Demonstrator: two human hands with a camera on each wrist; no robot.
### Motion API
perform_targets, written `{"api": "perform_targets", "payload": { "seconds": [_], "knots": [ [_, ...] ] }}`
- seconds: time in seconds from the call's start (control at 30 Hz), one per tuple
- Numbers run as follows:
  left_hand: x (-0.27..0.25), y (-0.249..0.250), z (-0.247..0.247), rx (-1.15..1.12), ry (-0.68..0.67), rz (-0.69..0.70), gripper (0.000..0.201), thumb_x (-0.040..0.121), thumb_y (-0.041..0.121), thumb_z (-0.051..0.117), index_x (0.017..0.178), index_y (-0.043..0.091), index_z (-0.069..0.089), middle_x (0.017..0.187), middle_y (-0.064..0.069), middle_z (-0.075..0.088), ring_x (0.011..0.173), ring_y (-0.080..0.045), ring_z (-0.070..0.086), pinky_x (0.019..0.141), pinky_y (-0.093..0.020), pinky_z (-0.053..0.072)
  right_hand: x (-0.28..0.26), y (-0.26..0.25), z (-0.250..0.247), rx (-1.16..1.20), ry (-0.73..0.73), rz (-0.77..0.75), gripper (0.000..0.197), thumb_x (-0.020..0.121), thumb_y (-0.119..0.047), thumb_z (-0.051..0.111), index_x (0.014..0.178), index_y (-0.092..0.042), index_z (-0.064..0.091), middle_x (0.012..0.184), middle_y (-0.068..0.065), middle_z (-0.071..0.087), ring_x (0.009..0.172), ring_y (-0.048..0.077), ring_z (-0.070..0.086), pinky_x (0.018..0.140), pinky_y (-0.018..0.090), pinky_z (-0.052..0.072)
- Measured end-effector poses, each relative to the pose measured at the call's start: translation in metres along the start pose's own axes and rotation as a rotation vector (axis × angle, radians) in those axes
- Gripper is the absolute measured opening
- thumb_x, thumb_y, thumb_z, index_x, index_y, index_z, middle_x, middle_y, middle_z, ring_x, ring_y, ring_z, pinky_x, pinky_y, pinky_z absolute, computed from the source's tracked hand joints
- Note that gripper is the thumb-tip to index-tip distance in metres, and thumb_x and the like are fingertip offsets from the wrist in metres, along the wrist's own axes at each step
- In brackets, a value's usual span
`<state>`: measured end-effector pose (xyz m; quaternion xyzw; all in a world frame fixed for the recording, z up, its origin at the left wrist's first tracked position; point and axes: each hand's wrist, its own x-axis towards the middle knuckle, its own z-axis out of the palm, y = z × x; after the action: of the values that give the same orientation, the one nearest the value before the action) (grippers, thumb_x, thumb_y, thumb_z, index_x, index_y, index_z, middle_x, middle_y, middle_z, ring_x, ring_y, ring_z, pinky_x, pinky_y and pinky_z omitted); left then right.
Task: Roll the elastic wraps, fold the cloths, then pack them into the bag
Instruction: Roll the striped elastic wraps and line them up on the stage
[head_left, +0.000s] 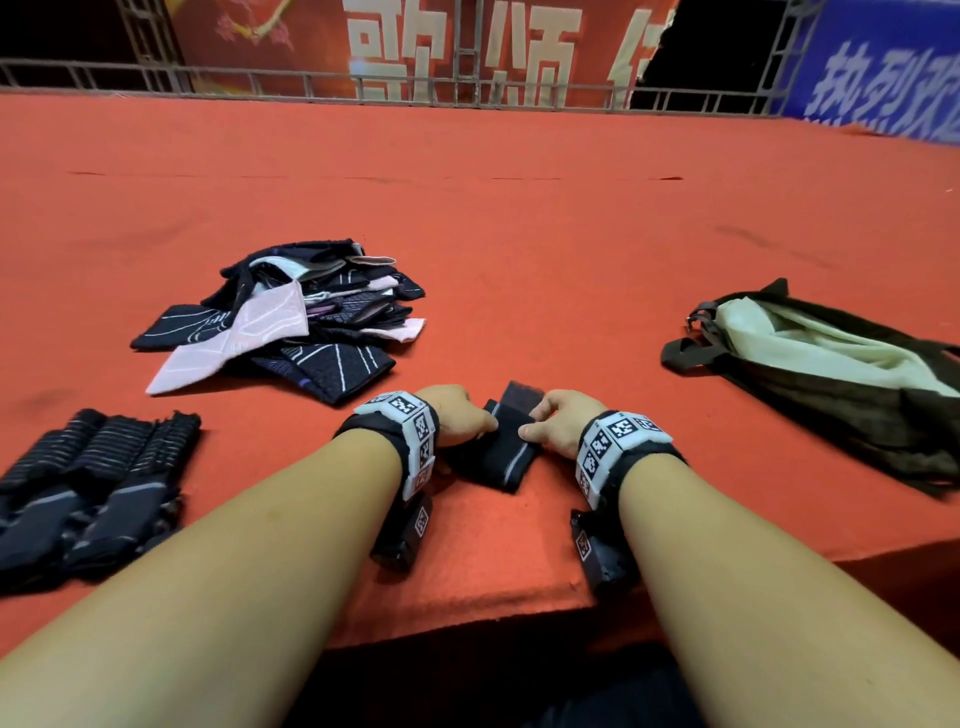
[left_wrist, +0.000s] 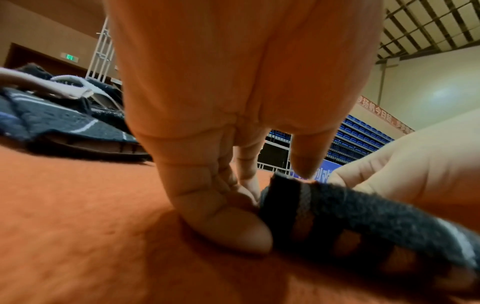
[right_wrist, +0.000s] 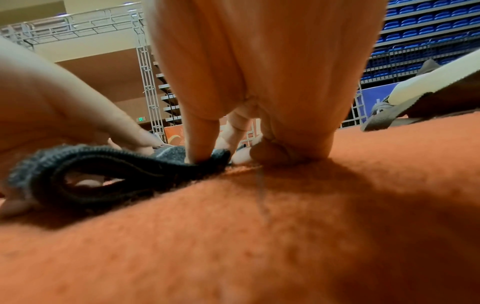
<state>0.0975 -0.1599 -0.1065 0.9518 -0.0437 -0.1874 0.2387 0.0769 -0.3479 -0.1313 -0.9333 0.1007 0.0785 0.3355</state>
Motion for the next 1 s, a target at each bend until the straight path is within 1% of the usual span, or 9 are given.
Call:
{"api": "perform_targets", "payload": {
  "seconds": [0.13, 0.23, 0.33, 0.47, 0.57, 0.67, 0.77, 0.87, 1.0],
  "knots": [
    [0.011, 0.012, 0.000, 0.123, 0.008, -0.009, 0.051, 0.088, 0.058, 0.067, 0.105, 0.010, 0.067, 0.109, -0.010, 0.070, 0.094, -0.026, 0.064, 0.072, -0.031, 0.044, 0.000, -0.001, 0.000, -0.040, -0.024, 0.034, 0.030, 0.083, -0.037, 0.079, 0.095, -0.020, 0.058, 0.093, -0.003, 0.065, 0.088, 0.019, 0.061, 0.062, 0.028, 0.041],
    [0.015, 0.015, 0.000, 0.087, -0.022, -0.019, 0.047, 0.086, 0.051, 0.074, 0.108, 0.009, 0.069, 0.108, -0.009, 0.070, 0.102, -0.026, 0.065, 0.075, -0.031, 0.044, 0.002, -0.001, 0.000, -0.031, -0.006, 0.123, 0.061, 0.079, -0.042, 0.081, 0.122, -0.013, 0.050, 0.115, 0.006, 0.063, 0.099, 0.025, 0.060, 0.068, 0.030, 0.041],
    [0.017, 0.007, -0.002, -0.101, -0.063, 0.065, 0.026, 0.085, 0.040, 0.078, 0.081, 0.019, 0.064, 0.079, -0.005, 0.066, 0.077, -0.022, 0.060, 0.071, -0.030, 0.043, 0.005, 0.003, 0.000, 0.005, -0.002, 0.169, 0.080, 0.074, -0.045, 0.084, 0.134, -0.013, 0.040, 0.125, 0.006, 0.062, 0.109, 0.027, 0.062, 0.080, 0.031, 0.046],
    [0.012, -0.007, 0.010, -0.504, -0.077, 0.183, 0.036, 0.083, 0.015, 0.081, 0.071, 0.022, 0.048, 0.057, 0.003, 0.051, 0.056, -0.016, 0.044, 0.057, -0.030, 0.036, 0.000, 0.001, -0.002, 0.361, -0.105, 0.109, 0.048, 0.074, -0.022, 0.084, 0.112, -0.015, 0.055, 0.099, 0.007, 0.070, 0.087, 0.022, 0.069, 0.081, 0.039, 0.059],
    [-0.003, -0.013, 0.024, -0.852, -0.153, 0.221, 0.034, 0.086, -0.004, 0.072, 0.076, 0.017, 0.047, 0.055, 0.000, 0.045, 0.048, -0.013, 0.039, 0.049, -0.025, 0.031, -0.017, 0.004, -0.005, 0.619, -0.215, 0.023, 0.012, 0.080, -0.023, 0.077, 0.088, -0.017, 0.071, 0.083, 0.002, 0.071, 0.080, 0.019, 0.064, 0.067, 0.033, 0.047],
    [-0.018, -0.012, 0.032, -1.057, -0.211, 0.268, 0.031, 0.088, -0.012, 0.065, 0.082, 0.014, 0.048, 0.059, -0.001, 0.052, 0.046, -0.008, 0.051, 0.045, -0.019, 0.043, -0.030, 0.012, -0.007, 0.782, -0.199, 0.003, 0.027, 0.085, -0.043, 0.072, 0.094, -0.019, 0.074, 0.077, -0.006, 0.071, 0.070, 0.009, 0.061, 0.061, 0.026, 0.035],
    [-0.026, -0.015, 0.040, -1.130, -0.247, 0.286, 0.031, 0.087, -0.015, 0.064, 0.085, 0.013, 0.050, 0.064, -0.001, 0.059, 0.053, -0.009, 0.060, 0.049, -0.019, 0.048, -0.040, 0.015, -0.004, 0.821, -0.163, -0.035, 0.024, 0.088, -0.042, 0.070, 0.089, -0.018, 0.070, 0.069, -0.004, 0.065, 0.057, 0.008, 0.056, 0.058, 0.024, 0.037],
    [-0.028, -0.020, 0.049, -1.172, -0.295, 0.267, 0.035, 0.078, -0.010, 0.074, 0.081, 0.017, 0.053, 0.073, -0.007, 0.051, 0.063, -0.017, 0.051, 0.057, -0.025, 0.049, -0.043, 0.019, 0.007, 0.848, -0.082, -0.057, 0.013, 0.091, -0.024, 0.071, 0.098, -0.013, 0.067, 0.077, -0.001, 0.069, 0.060, 0.009, 0.063, 0.056, 0.023, 0.044],
    [-0.029, -0.019, 0.049, -1.145, -0.312, 0.199, 0.032, 0.082, -0.011, 0.071, 0.080, 0.016, 0.055, 0.070, -0.007, 0.060, 0.058, -0.017, 0.059, 0.054, -0.025, 0.051, -0.041, 0.024, 0.014, 0.915, -0.013, -0.046, 0.036, 0.086, -0.017, 0.073, 0.121, -0.011, 0.065, 0.105, 0.010, 0.076, 0.088, 0.024, 0.073, 0.068, 0.032, 0.054]
  ]
}}
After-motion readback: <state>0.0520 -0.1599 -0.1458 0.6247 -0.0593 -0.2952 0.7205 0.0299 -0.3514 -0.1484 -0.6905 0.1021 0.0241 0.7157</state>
